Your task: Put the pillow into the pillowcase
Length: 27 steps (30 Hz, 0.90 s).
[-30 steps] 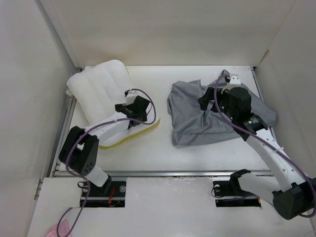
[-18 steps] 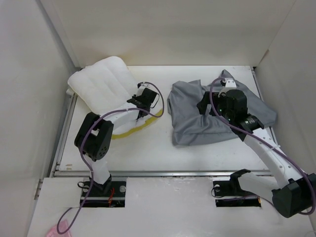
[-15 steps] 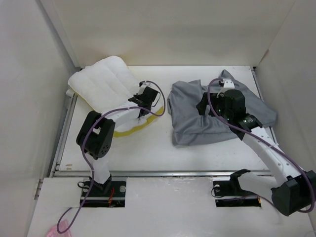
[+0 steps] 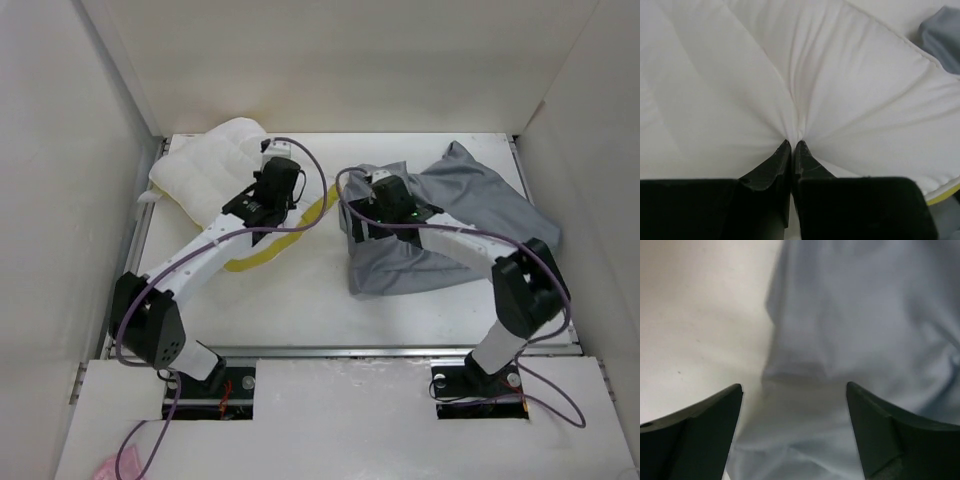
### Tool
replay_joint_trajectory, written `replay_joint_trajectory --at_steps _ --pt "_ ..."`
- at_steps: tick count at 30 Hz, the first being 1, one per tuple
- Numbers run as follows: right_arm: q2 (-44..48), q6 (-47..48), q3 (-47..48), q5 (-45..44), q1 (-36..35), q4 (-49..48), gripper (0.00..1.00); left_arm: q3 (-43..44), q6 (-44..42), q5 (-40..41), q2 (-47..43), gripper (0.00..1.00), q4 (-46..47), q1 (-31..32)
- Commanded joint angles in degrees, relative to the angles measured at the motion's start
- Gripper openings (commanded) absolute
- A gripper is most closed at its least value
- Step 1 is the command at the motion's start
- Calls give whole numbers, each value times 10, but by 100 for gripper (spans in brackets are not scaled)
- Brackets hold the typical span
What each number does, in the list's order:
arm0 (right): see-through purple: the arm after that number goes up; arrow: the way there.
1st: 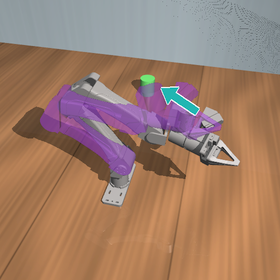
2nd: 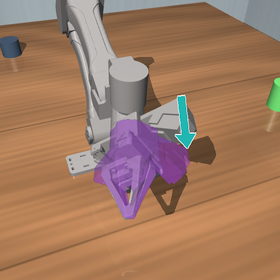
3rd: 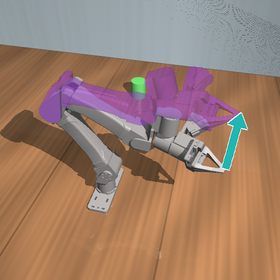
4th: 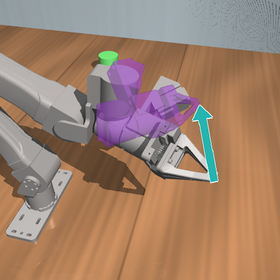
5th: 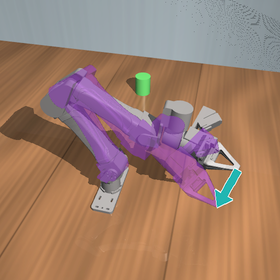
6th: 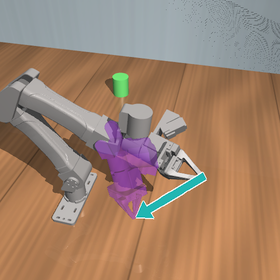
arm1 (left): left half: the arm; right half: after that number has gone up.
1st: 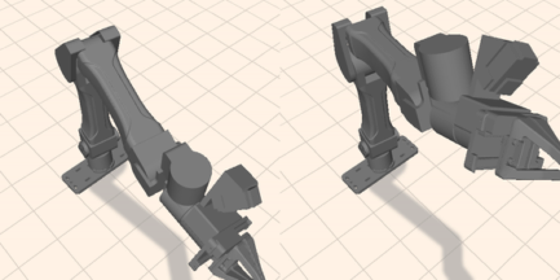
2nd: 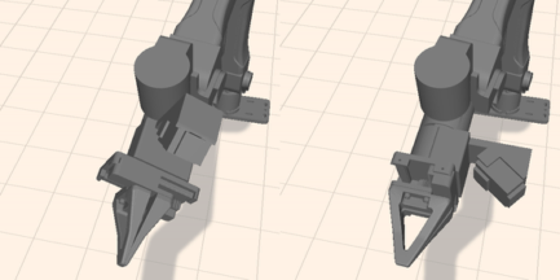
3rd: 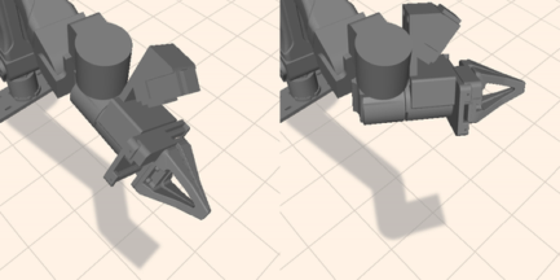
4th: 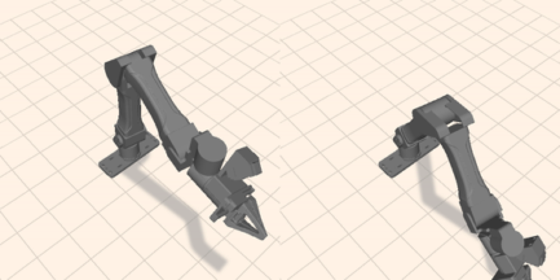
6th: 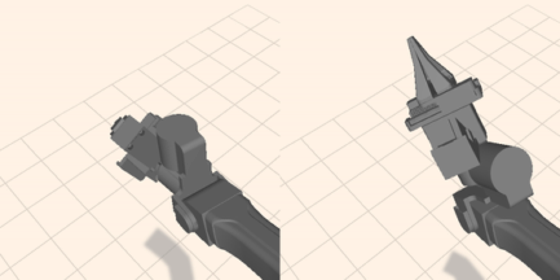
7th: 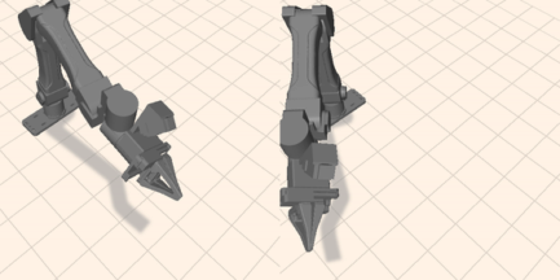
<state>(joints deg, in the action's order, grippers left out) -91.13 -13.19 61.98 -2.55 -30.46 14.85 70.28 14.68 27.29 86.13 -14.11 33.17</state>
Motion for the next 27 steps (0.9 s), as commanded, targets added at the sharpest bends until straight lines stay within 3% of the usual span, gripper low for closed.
replay_joint_trajectory --at_steps 1,4,11,15,16,17,18,19,20,27 --pt "-66 13 84 -75 -44 -7 89 25 15 31 -46 0 23 -10" --pt "-126 7 125 -100 -56 -18 69 25 27 39 -46 0 18 -22" --pt "-236 -13 201 -149 -56 -11 66 25 33 39 -46 0 13 -22" --pt "-244 -24 207 -155 -51 -11 38 20 33 39 -56 0 7 -22" --pt "-244 -25 207 -155 -51 -11 25 20 33 39 -62 0 7 -28" --pt "-244 -25 207 -155 -45 -11 19 20 33 34 -62 0 7 -28" --pt "-233 -25 207 -155 -45 -11 7 14 27 34 -68 0 7 -28" --pt "-228 -25 207 -155 -45 -11 7 14 27 34 -68 0 7 -28" --pt "-219 -25 215 -149 -45 0 0 9 27 34 -68 0 13 -28" --pt "-96 -8 215 -88 -15 81 0 -59 11 -44 -89 0 83 -21"
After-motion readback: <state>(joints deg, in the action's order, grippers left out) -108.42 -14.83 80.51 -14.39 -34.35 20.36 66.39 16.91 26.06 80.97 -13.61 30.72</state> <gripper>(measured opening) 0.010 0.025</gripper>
